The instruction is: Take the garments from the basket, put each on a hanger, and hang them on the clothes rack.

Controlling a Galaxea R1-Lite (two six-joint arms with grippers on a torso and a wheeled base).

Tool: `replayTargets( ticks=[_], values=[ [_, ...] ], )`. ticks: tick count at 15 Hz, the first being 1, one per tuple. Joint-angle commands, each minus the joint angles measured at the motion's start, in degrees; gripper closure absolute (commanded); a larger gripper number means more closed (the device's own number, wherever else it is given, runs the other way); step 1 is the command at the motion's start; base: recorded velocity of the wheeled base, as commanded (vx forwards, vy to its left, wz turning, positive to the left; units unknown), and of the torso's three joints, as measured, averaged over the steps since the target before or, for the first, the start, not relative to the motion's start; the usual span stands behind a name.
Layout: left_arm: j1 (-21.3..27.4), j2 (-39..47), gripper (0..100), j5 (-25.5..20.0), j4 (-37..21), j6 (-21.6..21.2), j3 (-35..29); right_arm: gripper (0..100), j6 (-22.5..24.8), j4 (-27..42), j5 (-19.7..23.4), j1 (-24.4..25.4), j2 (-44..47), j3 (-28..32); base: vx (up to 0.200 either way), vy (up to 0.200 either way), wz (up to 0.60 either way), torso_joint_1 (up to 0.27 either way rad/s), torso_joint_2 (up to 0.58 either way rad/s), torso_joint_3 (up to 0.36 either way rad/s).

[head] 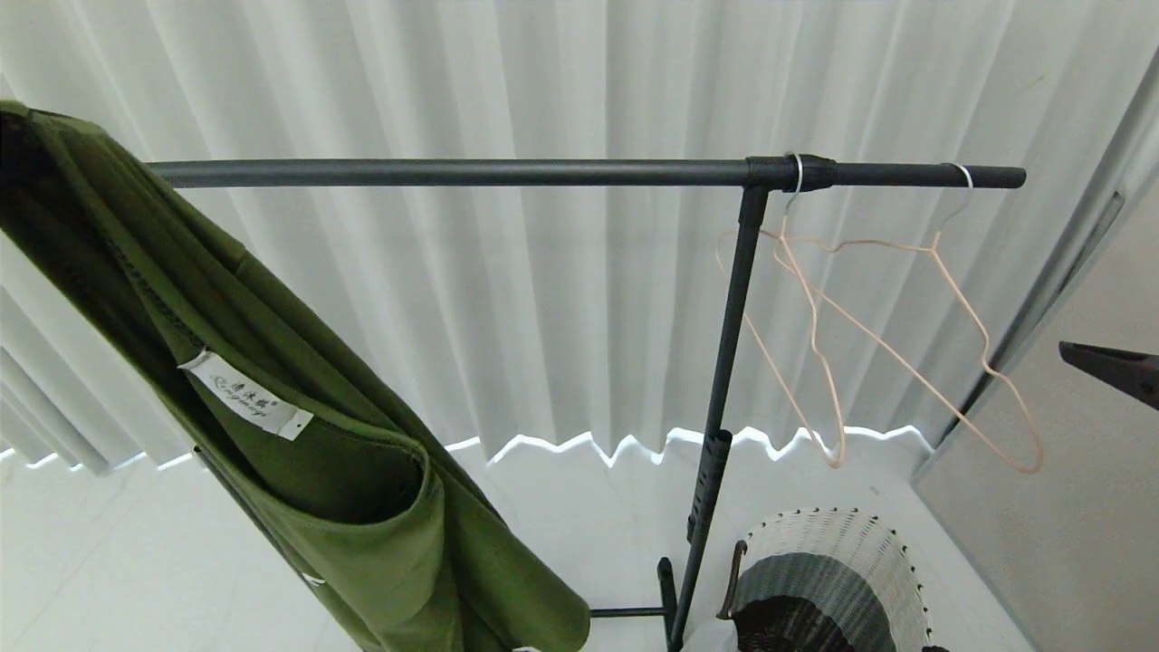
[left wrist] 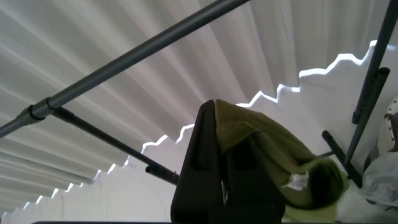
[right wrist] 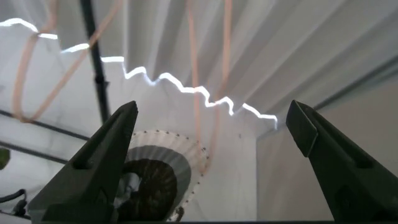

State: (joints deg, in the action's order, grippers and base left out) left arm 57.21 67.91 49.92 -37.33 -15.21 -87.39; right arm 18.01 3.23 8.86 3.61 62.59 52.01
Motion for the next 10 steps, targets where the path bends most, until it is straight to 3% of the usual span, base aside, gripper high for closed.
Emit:
replayTargets(
  ticks=[1, 4, 10],
  values=[
    [0.0, -1.6, 100, 0.1, 0.0, 0.0, 2.0, 0, 0.2, 0.0, 0.0, -3.7, 5.4, 2.0, 0.000, 0.000, 0.00, 0.000, 0.00, 0.000],
    [0.0, -2.1, 100, 0.0, 0.1, 0.0, 3.5, 0, 0.3, 0.1, 0.2, -6.2, 12.3, 5.2, 0.000, 0.000, 0.00, 0.000, 0.00, 0.000],
    [-0.2, -1.8, 100, 0.0, 0.1, 0.0, 4.9, 0, 0.2, 0.0, 0.8, -6.2, 25.2, 9.9, 0.000, 0.000, 0.00, 0.000, 0.00, 0.000]
  ],
)
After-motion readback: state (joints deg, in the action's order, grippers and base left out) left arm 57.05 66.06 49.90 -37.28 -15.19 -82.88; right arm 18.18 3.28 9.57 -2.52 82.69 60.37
